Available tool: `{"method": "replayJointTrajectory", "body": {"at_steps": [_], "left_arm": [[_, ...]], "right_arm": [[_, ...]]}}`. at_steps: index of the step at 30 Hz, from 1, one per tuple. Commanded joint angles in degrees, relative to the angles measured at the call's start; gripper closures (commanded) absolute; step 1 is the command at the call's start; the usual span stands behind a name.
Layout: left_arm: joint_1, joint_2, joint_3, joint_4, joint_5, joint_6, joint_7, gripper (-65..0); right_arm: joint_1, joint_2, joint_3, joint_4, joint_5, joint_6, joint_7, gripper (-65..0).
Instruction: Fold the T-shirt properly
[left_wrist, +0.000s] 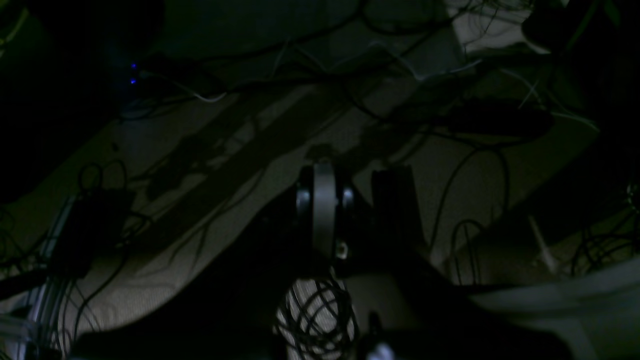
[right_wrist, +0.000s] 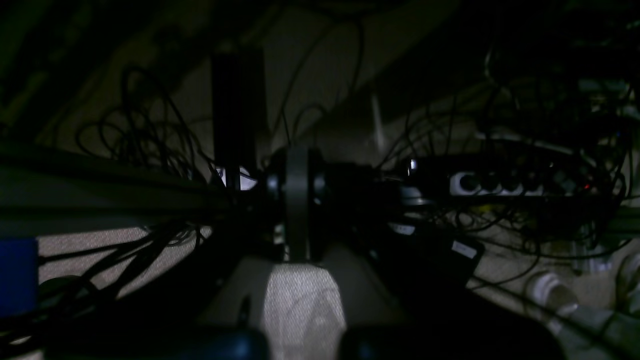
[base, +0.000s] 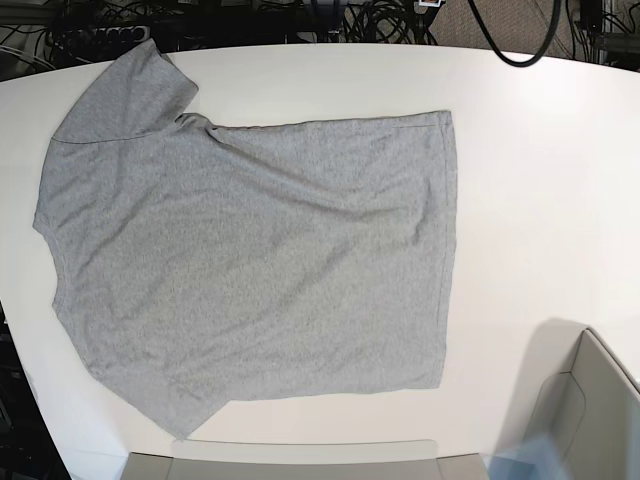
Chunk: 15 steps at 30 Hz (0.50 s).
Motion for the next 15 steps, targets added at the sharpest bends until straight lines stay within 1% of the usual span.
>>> {"method": "replayJointTrajectory", "body": {"at_steps": [1, 5, 8, 11, 15], "left_arm": [[1.2, -0.1, 0.2, 0.2, -0.1, 0.6, -4.0, -0.3], [3.4, -0.1, 0.1, 2.9, -0.1, 0.6, -4.1, -0.3], [6.3, -0.1, 0.2, 8.0, -0.1, 0.6, -4.2, -0.3], [10.9, 0.0, 0.2, 16.1, -0.1, 0.6, -4.2, -0.3], [17.8, 0.0, 0.1, 30.3, -0.1, 0.6, -4.1, -0.3]], "right_arm": [[-0.8, 0.2, 0.3, 0.0, 0.5, 0.1, 1.5, -0.5], [-2.7, 0.3, 0.3, 2.0, 0.5, 0.1, 1.8, -0.5], [-6.5, 0.7, 0.3, 8.3, 0.5, 0.1, 1.8, -0.5], [-11.7, 0.9, 0.3, 17.8, 0.5, 0.1, 1.8, -0.5], [-18.9, 1.0, 0.3, 30.3, 0.6, 0.1, 1.6, -0.5]]}}
